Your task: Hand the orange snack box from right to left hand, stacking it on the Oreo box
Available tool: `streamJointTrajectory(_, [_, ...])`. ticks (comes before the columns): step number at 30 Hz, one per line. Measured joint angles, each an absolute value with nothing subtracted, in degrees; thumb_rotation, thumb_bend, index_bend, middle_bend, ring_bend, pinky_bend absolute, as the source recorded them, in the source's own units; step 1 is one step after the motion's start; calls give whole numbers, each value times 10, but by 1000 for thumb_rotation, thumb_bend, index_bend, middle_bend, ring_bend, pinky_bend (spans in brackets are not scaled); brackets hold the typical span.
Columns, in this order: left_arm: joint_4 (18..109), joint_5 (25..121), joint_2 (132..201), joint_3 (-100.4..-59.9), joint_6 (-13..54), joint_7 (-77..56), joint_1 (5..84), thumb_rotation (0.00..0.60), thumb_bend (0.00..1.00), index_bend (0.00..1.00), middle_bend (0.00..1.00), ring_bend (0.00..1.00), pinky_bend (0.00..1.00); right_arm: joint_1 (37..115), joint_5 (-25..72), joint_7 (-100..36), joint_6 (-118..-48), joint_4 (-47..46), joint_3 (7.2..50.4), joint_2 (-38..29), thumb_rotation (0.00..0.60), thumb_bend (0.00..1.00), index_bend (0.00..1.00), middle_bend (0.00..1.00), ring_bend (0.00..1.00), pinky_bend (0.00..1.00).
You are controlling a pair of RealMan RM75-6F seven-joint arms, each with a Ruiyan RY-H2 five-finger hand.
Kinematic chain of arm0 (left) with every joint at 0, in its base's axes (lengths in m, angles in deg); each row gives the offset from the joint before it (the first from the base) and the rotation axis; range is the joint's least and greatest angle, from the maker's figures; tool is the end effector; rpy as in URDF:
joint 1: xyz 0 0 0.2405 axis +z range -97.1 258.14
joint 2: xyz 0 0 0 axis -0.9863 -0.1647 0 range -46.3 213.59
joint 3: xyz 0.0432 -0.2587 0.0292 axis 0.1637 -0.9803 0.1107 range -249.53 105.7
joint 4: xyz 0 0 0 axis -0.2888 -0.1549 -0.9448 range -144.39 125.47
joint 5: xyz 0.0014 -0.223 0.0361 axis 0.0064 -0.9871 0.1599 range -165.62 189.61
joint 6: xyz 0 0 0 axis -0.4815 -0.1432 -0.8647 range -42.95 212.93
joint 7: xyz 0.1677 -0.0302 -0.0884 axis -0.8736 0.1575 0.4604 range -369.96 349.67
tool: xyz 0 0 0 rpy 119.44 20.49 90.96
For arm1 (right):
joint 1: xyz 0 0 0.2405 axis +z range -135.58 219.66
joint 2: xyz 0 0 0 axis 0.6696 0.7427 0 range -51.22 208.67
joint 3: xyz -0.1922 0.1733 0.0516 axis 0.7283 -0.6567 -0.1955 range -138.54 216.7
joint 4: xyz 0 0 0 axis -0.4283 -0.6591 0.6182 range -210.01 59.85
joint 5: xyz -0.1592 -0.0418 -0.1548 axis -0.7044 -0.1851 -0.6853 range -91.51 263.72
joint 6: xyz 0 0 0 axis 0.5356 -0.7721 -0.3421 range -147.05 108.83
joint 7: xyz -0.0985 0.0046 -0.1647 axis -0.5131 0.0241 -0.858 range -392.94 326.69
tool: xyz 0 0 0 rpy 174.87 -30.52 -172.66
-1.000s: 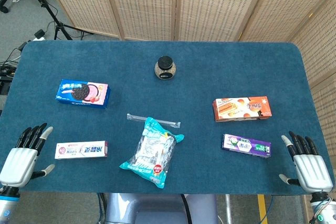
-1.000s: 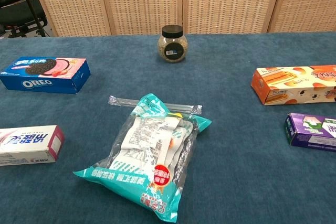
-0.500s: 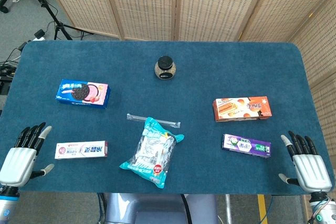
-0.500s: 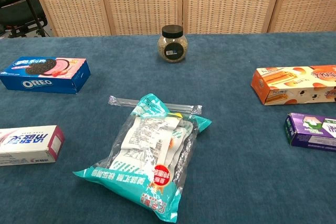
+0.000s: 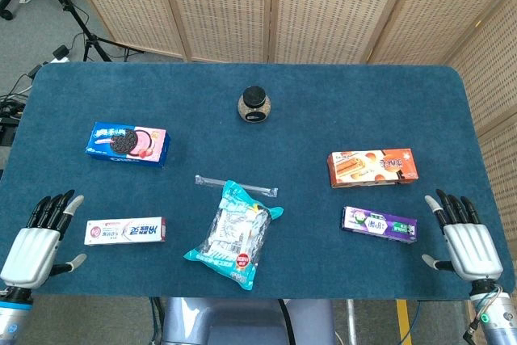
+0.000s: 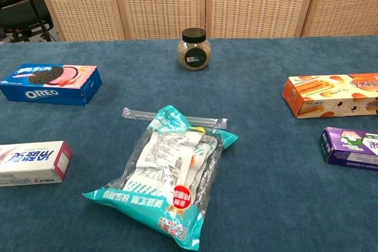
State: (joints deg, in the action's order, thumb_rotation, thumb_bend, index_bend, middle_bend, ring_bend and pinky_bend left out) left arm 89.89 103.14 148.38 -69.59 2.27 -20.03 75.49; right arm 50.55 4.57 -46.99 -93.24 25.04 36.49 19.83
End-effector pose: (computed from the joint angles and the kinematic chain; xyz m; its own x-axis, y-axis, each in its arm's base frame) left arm -0.2898 0.2064 0.1047 0.4454 0.1231 0.8868 0.8937 -0.1205 -0.4322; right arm -0.3140 -0.2442 0.1339 0.5577 -0.1738 0.8116 -0.8276 -0.0425 0.5597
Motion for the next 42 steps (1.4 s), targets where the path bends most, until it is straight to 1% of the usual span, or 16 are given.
streamJointTrajectory(3, [895, 1026, 1486, -696, 30, -200, 752, 600, 128, 32, 0, 0, 0, 532, 67, -478, -899, 255, 349, 201, 600, 0, 0, 0, 0, 0])
streamJointTrajectory(6, [894, 1026, 1488, -696, 32, -198, 751, 600, 128, 32, 0, 0, 0, 567, 104, -496, -849, 256, 331, 202, 600, 0, 0, 0, 0, 0])
streamJointTrajectory(13, [891, 1018, 1487, -698, 35, -188, 750, 600, 128, 32, 0, 0, 0, 671, 250, -550, -709, 242, 296, 190, 600, 0, 0, 0, 0, 0])
streamJointTrajectory(16, [885, 1014, 1490, -697, 43, -184, 748, 600, 128, 32, 0, 0, 0, 719, 305, -580, -671, 214, 288, 171, 600, 0, 0, 0, 0, 0])
streamJointTrajectory(19, [882, 1011, 1493, -697, 48, -182, 746, 600, 128, 32, 0, 0, 0, 755, 347, -606, -652, 182, 282, 148, 600, 0, 0, 0, 0, 0])
streamJointTrajectory(28, [870, 997, 1498, -700, 60, -173, 741, 600, 127, 32, 0, 0, 0, 825, 447, -650, -625, 114, 280, 105, 600, 0, 0, 0, 0, 0])
streamJointTrajectory(34, [869, 997, 1502, -695, 72, -169, 738, 600, 128, 32, 0, 0, 0, 861, 497, -658, -595, 65, 293, 77, 600, 0, 0, 0, 0, 0])
streamJointTrajectory(42, [862, 996, 1508, -691, 82, -166, 734, 600, 128, 32, 0, 0, 0, 894, 530, -654, -554, -8, 316, 40, 600, 0, 0, 0, 0, 0])
